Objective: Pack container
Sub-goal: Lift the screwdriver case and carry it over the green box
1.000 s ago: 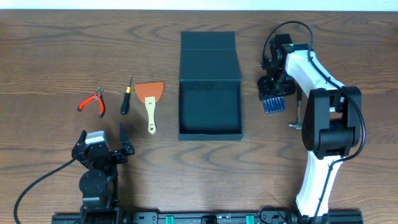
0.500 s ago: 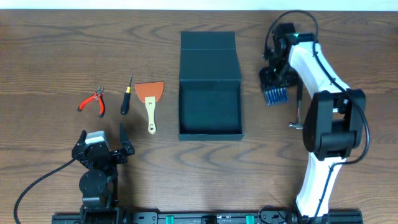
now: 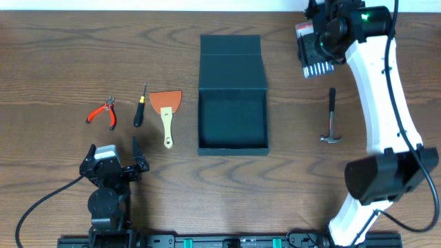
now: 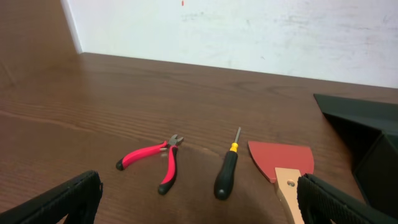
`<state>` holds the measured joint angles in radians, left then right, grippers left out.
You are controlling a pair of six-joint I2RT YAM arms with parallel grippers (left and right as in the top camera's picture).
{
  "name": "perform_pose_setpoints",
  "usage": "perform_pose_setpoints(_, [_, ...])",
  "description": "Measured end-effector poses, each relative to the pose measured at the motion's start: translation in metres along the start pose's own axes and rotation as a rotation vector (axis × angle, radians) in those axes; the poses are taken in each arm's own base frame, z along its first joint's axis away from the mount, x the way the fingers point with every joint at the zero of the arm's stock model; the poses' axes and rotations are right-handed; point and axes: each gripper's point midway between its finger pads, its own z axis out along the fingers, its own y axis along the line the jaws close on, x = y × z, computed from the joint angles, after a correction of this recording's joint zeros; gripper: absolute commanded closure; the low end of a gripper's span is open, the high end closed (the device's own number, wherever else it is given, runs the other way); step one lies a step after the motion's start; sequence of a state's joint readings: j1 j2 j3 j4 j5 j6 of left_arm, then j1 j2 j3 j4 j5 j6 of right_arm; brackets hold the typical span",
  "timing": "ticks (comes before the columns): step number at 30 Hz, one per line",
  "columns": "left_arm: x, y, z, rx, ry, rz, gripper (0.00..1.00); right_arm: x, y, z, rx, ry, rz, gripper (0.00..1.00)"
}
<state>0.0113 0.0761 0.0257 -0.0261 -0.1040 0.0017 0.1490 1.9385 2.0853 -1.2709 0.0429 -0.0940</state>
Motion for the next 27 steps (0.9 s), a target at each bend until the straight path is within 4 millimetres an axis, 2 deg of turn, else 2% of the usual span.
perform_pose_setpoints(5, [0.000,0.000,0.000,0.000,0.000,0.000,0.02,-0.003,0.050,-0.033,-0.048,-0.056,-0.111,0.64])
perform_pose_setpoints(11, [0.000,0.000,0.000,0.000,0.000,0.000,0.01,0.011,0.118,-0.046,-0.120,-0.042,-0.265,0.64])
perform_pose_setpoints(15, [0.000,0.000,0.000,0.000,0.000,0.000,0.02,0.022,0.156,-0.053,-0.159,-0.033,-0.365,0.63])
perform_pose_setpoints(18, [0.000,0.000,0.000,0.000,0.000,0.000,0.01,0.033,0.177,-0.057,-0.182,-0.021,-0.442,0.62])
perform_pose_setpoints(21, [0.000,0.000,0.000,0.000,0.000,0.000,0.02,0.045,0.190,-0.060,-0.198,0.004,-0.512,0.62])
perform_pose_setpoints(24, [0.000,0.000,0.000,0.000,0.000,0.000,0.01,0.050,0.194,-0.060,-0.205,0.018,-0.546,0.62])
perform_pose_setpoints(27, [0.000,0.000,0.000,0.000,0.000,0.000,0.01,0.058,0.197,-0.051,-0.218,0.046,-0.569,0.62])
